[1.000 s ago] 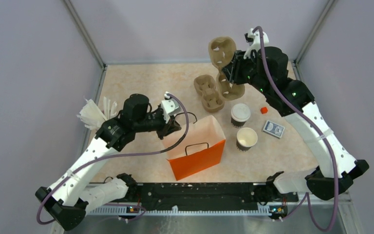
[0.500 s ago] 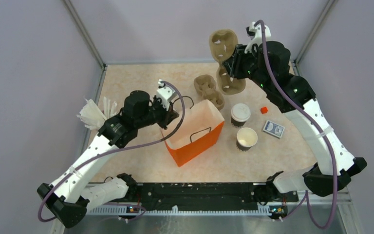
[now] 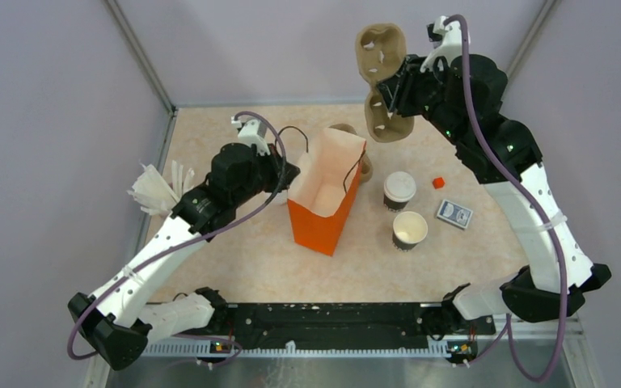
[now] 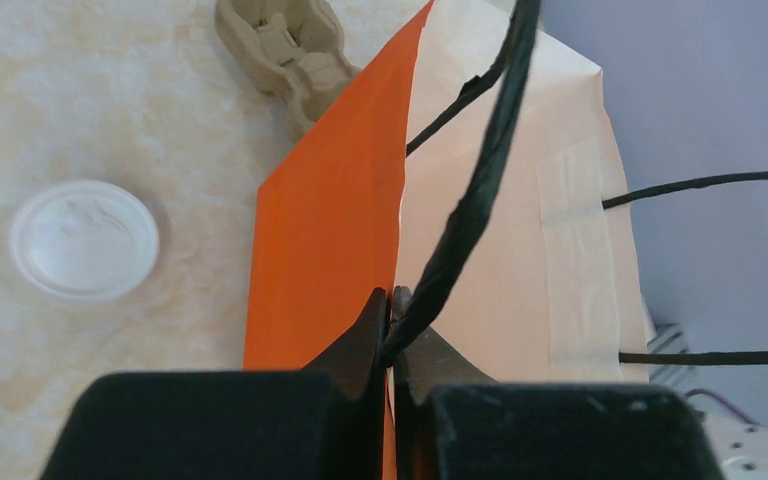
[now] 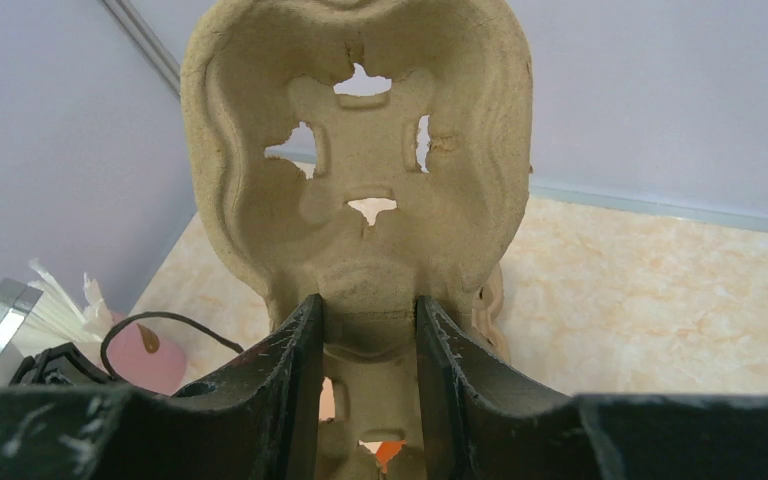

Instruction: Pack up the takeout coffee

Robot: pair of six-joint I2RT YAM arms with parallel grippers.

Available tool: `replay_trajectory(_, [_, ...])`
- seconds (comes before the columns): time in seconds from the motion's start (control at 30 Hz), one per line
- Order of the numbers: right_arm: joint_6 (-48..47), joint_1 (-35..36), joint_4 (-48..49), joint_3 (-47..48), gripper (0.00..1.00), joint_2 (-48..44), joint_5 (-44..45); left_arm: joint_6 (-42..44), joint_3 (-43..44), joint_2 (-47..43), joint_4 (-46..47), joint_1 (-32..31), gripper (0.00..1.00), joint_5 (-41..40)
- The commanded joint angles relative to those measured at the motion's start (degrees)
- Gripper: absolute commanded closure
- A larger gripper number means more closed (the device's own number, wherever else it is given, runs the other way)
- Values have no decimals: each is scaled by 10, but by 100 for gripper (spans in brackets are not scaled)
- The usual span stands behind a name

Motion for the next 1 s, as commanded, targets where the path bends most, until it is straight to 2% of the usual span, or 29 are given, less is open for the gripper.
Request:
replay_trajectory(0.0, [-11,-3,9,2,66,-16,3,-174,-20,-6,43,-22,100,-32])
replay_trajectory(0.07, [-13,-3,18,-14,66,-24,-2,-208,-27,-7,43,-47,100,-58])
replay_trajectory(0.17, [-13,-3,31,-35,66,-33,-13,-202,-21,8,36,-80,98,-73])
replay_trajectory(0.3, [14,-3,19,-27,66,-34,-34,-187,-25,10,14,-107,66,-69])
replay_trajectory(0.5, [98,1,17,-44,68,-50,-30,-129,-71,-35,69,-109,17,-23])
replay_trajectory(0.57, [132,3,-2,-22,68,-44,-27,-117,-77,-50,54,-108,8,-4])
replay_trajectory(0.67, [183,32,-36,23,68,-24,-14,-90,-73,-76,30,-108,1,34])
replay_trajectory(0.8, [260,83,-47,43,68,-2,24,-37,-77,-125,20,-109,1,36])
replay_trajectory(0.97, [372,138,-78,19,69,6,75,26,-46,-155,-21,-109,1,21])
